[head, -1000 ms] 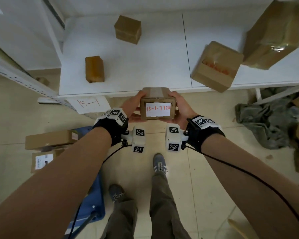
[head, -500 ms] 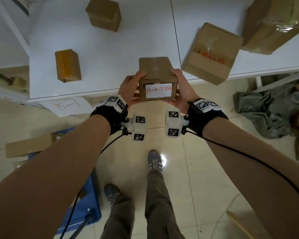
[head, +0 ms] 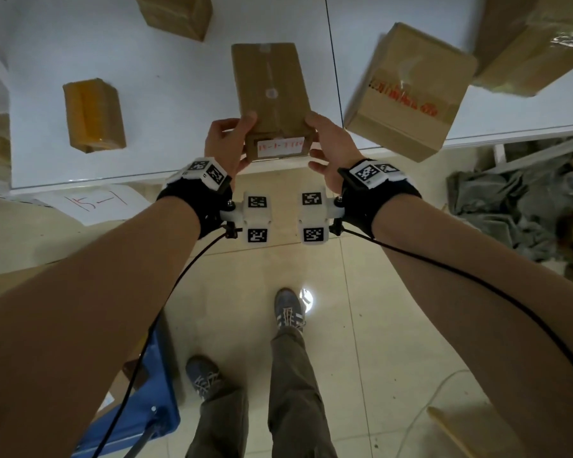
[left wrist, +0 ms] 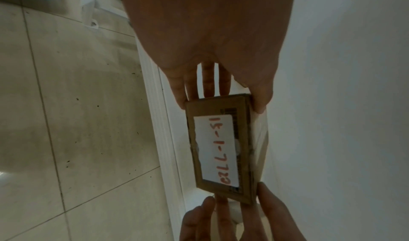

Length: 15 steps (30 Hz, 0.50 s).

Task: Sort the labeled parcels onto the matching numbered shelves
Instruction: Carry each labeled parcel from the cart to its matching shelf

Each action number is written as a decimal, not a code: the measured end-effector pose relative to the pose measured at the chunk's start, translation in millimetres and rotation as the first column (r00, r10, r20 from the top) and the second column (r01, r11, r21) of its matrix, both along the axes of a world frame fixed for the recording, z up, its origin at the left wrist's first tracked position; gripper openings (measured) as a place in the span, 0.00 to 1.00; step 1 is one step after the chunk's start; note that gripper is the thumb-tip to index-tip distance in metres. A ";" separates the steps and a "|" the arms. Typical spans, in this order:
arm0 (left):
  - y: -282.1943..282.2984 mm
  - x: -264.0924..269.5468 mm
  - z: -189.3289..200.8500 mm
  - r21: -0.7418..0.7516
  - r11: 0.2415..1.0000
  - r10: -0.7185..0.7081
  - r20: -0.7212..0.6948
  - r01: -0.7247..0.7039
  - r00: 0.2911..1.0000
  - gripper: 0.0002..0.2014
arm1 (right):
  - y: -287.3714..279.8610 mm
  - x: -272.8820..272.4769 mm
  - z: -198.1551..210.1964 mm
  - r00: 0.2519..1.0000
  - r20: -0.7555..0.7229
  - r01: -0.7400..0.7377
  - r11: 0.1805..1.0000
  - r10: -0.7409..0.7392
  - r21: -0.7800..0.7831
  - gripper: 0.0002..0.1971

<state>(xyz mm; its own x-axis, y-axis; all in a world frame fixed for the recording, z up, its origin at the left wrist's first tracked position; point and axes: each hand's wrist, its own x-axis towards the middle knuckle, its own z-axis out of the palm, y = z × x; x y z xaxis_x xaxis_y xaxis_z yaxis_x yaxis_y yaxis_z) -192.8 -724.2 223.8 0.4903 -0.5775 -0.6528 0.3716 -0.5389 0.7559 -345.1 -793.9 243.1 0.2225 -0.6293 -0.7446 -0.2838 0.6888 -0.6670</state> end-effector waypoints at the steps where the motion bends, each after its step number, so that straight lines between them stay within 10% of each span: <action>1: -1.2 2.7 -5.7 0.015 1.000 -0.013 0.028 0.012 1.000 0.24 | -1.4 2.8 -5.6 1.000 -0.013 -0.024 0.999 0.024 -0.027 0.13; 10: 0.0 16.7 -36.1 0.074 0.990 -0.132 0.198 0.119 0.971 0.22 | 0.1 23.3 -36.9 1.000 0.021 -0.021 0.997 0.023 -0.069 0.26; 15: 0.2 22.2 -51.8 0.086 0.992 -0.106 0.132 0.095 0.986 0.44 | -11.0 35.9 -75.8 0.999 -0.045 -0.028 0.998 0.026 -0.052 0.33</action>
<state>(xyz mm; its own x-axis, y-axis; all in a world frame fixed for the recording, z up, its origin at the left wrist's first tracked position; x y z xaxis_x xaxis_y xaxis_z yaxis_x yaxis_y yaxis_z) -170.6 -724.0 172.0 0.5199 -0.5773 -0.6296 0.2091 -0.6286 0.7491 -309.2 -804.9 167.3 0.2073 -0.6619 -0.7204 -0.3317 0.6452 -0.6883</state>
